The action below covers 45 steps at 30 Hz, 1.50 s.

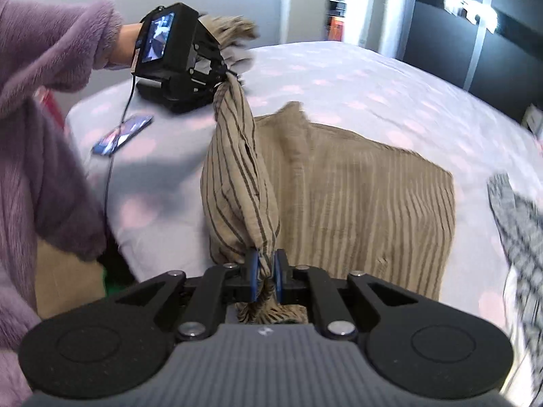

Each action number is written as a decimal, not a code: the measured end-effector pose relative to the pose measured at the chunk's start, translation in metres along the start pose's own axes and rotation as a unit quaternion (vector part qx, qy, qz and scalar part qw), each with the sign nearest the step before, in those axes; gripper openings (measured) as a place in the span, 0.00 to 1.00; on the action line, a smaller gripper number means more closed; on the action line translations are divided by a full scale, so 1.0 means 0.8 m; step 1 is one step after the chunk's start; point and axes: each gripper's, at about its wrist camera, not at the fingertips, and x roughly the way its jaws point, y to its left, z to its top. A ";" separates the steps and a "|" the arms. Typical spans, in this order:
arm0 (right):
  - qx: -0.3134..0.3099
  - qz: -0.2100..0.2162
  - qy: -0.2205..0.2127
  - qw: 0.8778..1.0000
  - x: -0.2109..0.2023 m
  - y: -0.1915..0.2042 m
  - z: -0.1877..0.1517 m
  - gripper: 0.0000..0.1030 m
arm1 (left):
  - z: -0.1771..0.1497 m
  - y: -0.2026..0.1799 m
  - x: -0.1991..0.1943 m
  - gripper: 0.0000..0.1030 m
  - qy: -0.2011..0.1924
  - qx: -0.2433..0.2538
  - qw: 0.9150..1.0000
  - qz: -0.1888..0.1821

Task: Fold clothes
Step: 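Fold the trousers lengthwise by lifting the left tool over the right tool, then release the trousers and grasp the folded waistband edge with both tools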

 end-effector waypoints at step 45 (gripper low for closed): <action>0.321 -0.129 0.017 0.938 0.007 -0.187 -0.102 0.39 | 0.253 -0.025 0.060 0.46 -0.168 0.052 0.980 -0.089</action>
